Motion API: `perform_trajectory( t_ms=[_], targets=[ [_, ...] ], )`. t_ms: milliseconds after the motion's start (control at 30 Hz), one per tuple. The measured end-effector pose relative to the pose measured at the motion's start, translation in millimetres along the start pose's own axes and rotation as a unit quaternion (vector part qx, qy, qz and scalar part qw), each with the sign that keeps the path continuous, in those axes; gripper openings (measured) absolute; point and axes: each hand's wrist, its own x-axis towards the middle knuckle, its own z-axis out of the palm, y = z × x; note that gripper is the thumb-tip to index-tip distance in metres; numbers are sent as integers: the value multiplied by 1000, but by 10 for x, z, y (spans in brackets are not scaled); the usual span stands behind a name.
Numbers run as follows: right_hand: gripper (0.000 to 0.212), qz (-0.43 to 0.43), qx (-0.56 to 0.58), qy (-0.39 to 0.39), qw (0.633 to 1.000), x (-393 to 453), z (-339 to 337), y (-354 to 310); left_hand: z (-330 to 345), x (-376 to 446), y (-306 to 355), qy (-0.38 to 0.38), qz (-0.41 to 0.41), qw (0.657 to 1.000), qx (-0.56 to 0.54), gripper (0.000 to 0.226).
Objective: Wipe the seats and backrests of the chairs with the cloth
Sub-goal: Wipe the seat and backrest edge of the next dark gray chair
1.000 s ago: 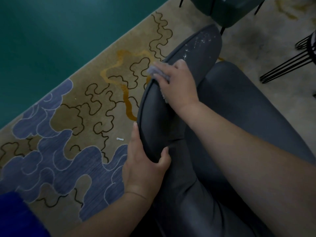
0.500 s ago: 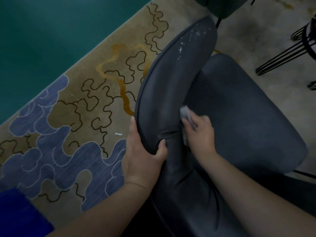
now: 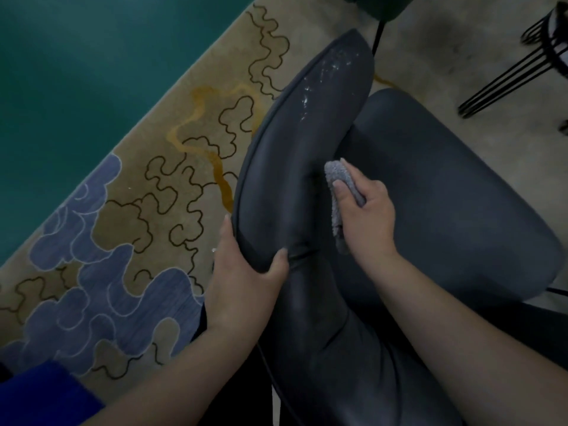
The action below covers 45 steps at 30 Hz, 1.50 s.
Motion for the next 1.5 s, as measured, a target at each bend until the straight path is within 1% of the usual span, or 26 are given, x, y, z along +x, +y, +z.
perform_trajectory(
  t_ms=[100, 233, 300, 367, 533, 600, 633, 700, 733, 767, 800, 833, 900, 933, 967, 1033, 1067, 1100, 1133, 1200, 1233, 1267, 1300, 1367, 1400, 1500],
  targets=[
    [36, 26, 12, 44, 999, 104, 29, -35, -84, 652, 255, -38, 40, 998, -1, 89],
    [35, 45, 44, 96, 993, 275, 101, -196, -93, 1387, 607, -134, 83, 988, 6, 60],
    [35, 52, 49, 117, 991, 392, 144, -315, -64, 1656, 779, -162, 99, 981, 35, 60],
    [35, 55, 55, 146, 986, 553, 168, -434, -4, 1855, 965, -173, 109, 977, 63, 66],
    [34, 62, 82, 195, 975, 945, 168, -640, 71, 1883, 1036, -149, 133, 973, 117, 75],
    [34, 32, 50, 187, 981, 1052, 241, -698, 74, 1889, 1021, -151, 132, 973, 111, 79],
    [35, 4, 30, 169, 985, 1080, 314, -730, 76, 1900, 1025, -155, 131, 973, 109, 78],
    [38, -77, -51, 110, 990, 1084, 511, -755, 78, 1916, 1021, -168, 131, 971, 109, 72],
    [38, -115, -107, 76, 985, 1070, 598, -741, 80, 1922, 1009, -174, 132, 970, 109, 68],
    [39, -134, -149, 52, 978, 1072, 640, -692, 79, 1926, 1001, -176, 133, 970, 107, 67],
    [39, -129, -164, 48, 977, 1093, 624, -630, 77, 1927, 997, -175, 133, 970, 103, 69],
    [39, -101, -155, 63, 981, 1127, 571, -561, 77, 1929, 996, -172, 134, 971, 98, 73],
    [38, -23, -79, 107, 991, 1211, 444, -483, 80, 1928, 1006, -165, 136, 972, 96, 84],
    [38, -7, -44, 108, 993, 1249, 419, -472, 79, 1922, 1018, -162, 136, 972, 98, 86],
    [39, -24, -36, 88, 995, 1280, 433, -493, 82, 1915, 1024, -160, 135, 973, 98, 82],
    [44, -116, -70, 8, 991, 1312, 514, -548, 83, 1916, 1009, -157, 133, 974, 96, 68],
    [44, -142, -82, -20, 986, 1325, 521, -541, 83, 1913, 1006, -156, 134, 974, 98, 64],
    [43, -141, -89, -26, 986, 1355, 489, -521, 83, 1910, 1003, -155, 135, 973, 100, 64],
    [42, -126, -89, -9, 988, 1399, 436, -478, 83, 1909, 998, -152, 137, 974, 101, 67],
    [40, -76, -69, 50, 993, 1447, 373, -416, 92, 1902, 998, -145, 144, 974, 102, 76],
    [39, -67, -55, 71, 994, 1427, 398, -417, 93, 1895, 998, -142, 146, 974, 103, 77],
    [38, -78, -47, 81, 993, 1395, 457, -445, 91, 1891, 996, -143, 145, 974, 103, 74],
    [38, -101, -49, 82, 990, 1360, 534, -474, 87, 1890, 991, -146, 143, 974, 104, 68],
    [40, -143, -61, 55, 986, 1313, 615, -475, 87, 1896, 974, -152, 139, 974, 98, 61],
    [40, -143, -65, 51, 986, 1335, 588, -453, 87, 1900, 966, -155, 136, 974, 94, 63],
    [38, -85, -43, 86, 992, 1484, 445, -399, 99, 1911, 971, -157, 133, 974, 94, 80]
  ],
)
